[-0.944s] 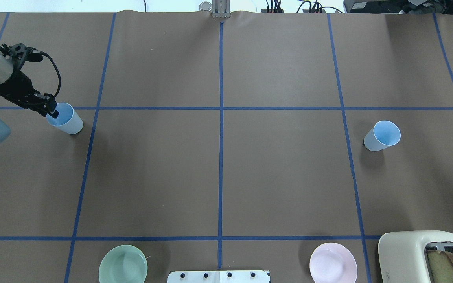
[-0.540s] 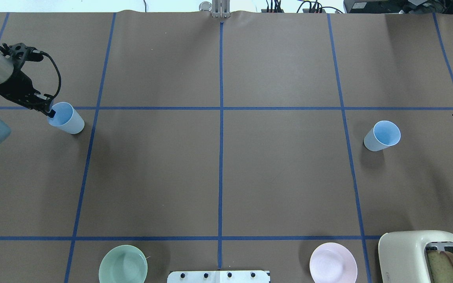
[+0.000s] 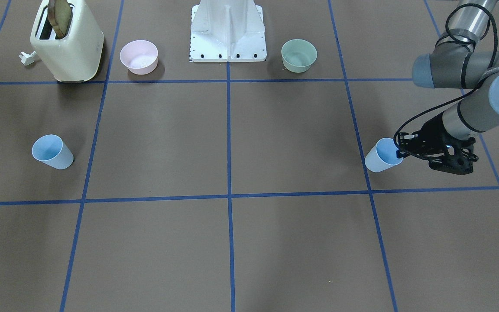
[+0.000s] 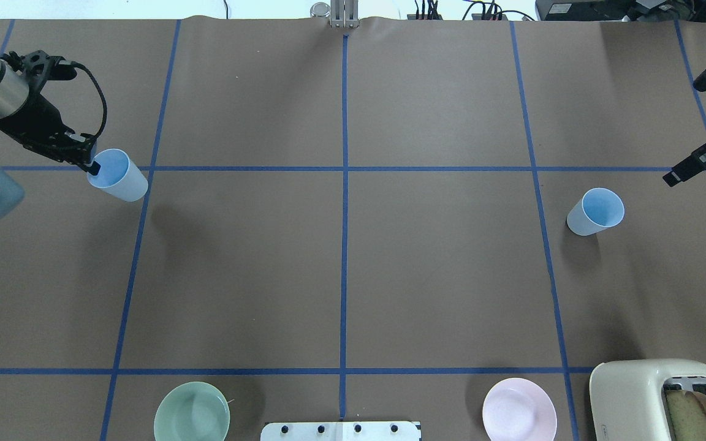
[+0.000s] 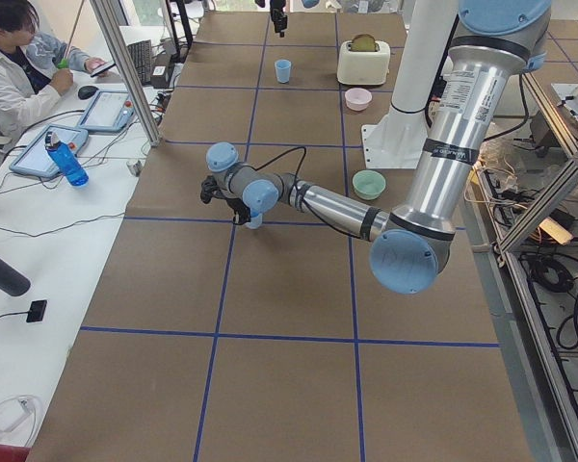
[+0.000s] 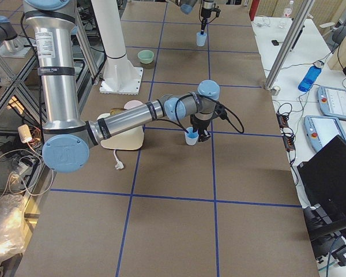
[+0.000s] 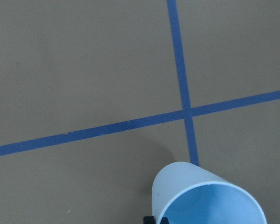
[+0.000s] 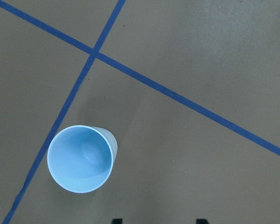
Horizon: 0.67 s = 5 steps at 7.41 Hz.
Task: Stack blue cups with both arms
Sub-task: 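Carry the cup centreward with the left gripper while the right gripper approaches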
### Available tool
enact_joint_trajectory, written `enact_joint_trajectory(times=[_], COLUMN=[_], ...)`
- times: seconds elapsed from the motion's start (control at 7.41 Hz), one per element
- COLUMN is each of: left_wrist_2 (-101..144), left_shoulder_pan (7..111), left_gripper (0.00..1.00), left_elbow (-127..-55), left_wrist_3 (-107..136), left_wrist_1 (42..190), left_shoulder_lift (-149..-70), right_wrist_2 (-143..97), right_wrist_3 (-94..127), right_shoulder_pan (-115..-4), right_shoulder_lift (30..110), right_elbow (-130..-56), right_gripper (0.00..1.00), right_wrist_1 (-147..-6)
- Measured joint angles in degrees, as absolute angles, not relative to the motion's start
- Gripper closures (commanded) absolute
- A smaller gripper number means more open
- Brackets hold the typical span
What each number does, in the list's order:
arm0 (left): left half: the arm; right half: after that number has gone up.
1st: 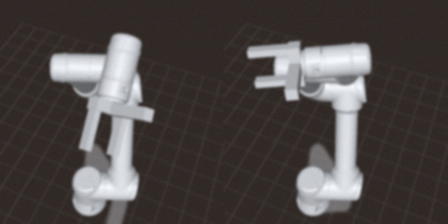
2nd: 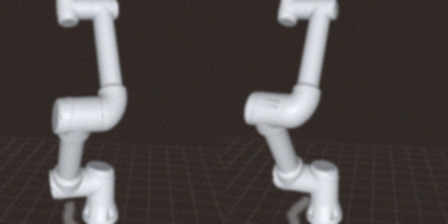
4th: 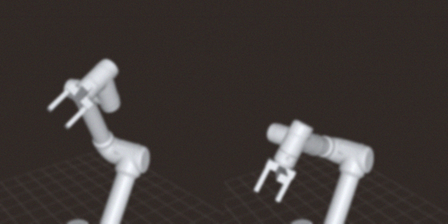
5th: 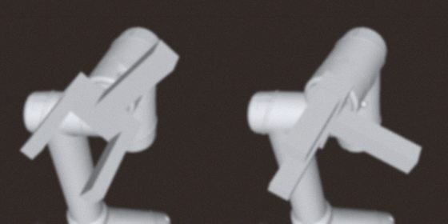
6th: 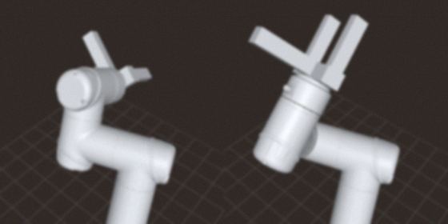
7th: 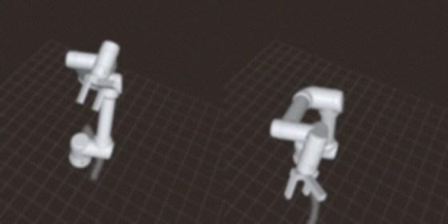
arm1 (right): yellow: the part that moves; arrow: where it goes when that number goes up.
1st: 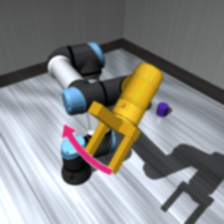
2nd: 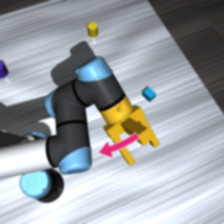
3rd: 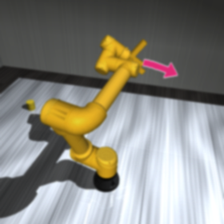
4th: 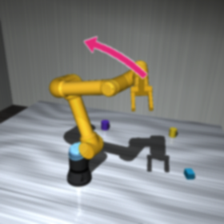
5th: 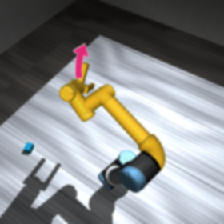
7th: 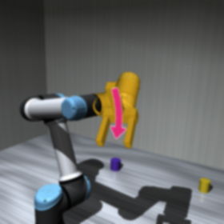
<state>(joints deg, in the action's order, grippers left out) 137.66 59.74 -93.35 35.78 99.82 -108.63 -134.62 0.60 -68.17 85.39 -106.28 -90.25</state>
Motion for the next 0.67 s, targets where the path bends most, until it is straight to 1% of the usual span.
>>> enact_joint_trajectory(times=[0.27, 0.67], left_wrist_2=[136.9, 131.8], left_shoulder_pan=[56.8, 49.6], left_gripper=[1.0, 1.0], left_elbow=[-95.3, -95.5], left_wrist_3=[48.6, 62.0], left_wrist_1=[95.7, 89.6], left_shoulder_lift=[-114.9, -124.9], right_wrist_2=[-134.3, -134.0], right_wrist_3=[4.2, 6.7], right_shoulder_pan=[-65.6, -63.6], right_shoulder_lift=[83.3, 81.8], right_elbow=[-105.6, -103.1], right_gripper=[0.42, 0.42], right_wrist_1=[-90.3, -90.2])
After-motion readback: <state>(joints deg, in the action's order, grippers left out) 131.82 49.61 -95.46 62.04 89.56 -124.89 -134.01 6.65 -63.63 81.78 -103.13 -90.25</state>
